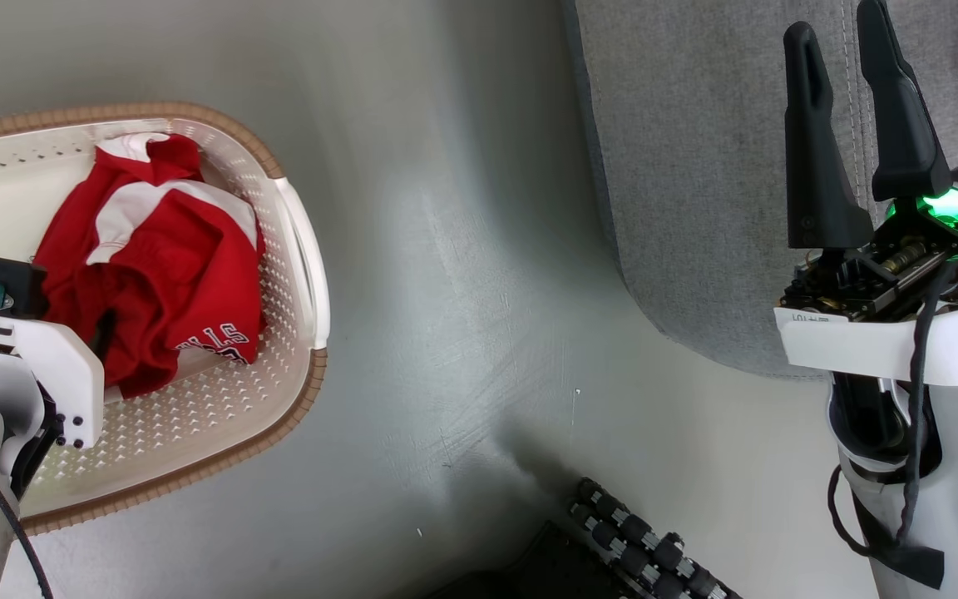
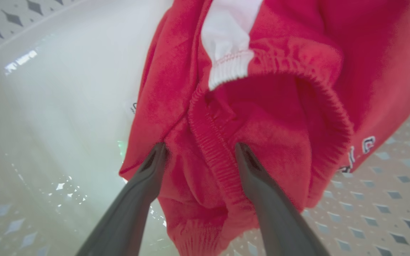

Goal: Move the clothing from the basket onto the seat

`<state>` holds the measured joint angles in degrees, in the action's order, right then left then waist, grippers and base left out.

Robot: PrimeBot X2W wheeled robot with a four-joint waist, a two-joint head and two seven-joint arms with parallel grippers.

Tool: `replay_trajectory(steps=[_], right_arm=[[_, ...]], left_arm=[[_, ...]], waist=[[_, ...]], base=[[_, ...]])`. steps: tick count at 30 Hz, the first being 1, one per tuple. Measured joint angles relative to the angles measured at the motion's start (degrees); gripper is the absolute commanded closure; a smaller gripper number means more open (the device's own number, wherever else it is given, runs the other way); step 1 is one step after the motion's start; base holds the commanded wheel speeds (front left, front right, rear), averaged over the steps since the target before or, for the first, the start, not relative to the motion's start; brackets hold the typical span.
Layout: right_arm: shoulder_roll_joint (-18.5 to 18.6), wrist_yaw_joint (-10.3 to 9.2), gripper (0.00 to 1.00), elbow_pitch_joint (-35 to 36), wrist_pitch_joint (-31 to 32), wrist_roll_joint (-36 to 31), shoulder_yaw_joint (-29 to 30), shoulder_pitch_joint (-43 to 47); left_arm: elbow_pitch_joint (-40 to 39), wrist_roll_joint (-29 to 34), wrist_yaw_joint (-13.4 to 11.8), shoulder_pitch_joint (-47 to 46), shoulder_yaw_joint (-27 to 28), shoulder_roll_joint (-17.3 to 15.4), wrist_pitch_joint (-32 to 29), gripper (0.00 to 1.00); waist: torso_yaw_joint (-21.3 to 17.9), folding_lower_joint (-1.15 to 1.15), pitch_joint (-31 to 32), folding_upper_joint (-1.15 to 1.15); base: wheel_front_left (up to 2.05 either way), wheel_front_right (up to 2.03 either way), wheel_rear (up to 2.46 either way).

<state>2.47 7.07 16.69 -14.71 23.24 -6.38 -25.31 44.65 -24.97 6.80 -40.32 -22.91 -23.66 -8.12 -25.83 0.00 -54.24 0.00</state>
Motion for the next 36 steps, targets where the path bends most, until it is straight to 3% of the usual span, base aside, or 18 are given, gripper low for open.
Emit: replay_trajectory(steps=[13,14,15,36], right_arm=[[-0.05,0.00,0.00,-0.10,0.00,0.97,-0.48,-1.02],[-0.05,0.00,0.00,-0.12,0.00,0.97,-0.49,-1.05],[-0.05,0.00,0.00,-0.12,0.00,0.97,-0.51,-1.09],[-0.07,0.00,0.00,-1.27,0.00,1.48,-0.25,-3.21]], left_arm=[[2.89,0.88,0.25,-2.85,-2.59,-0.29,-2.47,0.00],[2.88,0.89,0.25,-2.88,-2.76,-0.27,-2.41,0.38],[2.87,0.89,0.26,-3.00,-2.87,-0.26,-2.40,0.98],[3.81,-0.57,0.49,-3.87,-3.20,0.30,5.27,1.00]], waist=[[-1.91,0.00,-1.81,0.00],[-2.01,0.00,-1.80,0.00],[-2.08,0.00,-1.76,0.00],[-1.69,0.00,1.70,0.00]], base=[[0.00,0.00,0.00],[0.00,0.00,0.00],[0.00,0.00,0.00],[0.00,0.00,0.00]])
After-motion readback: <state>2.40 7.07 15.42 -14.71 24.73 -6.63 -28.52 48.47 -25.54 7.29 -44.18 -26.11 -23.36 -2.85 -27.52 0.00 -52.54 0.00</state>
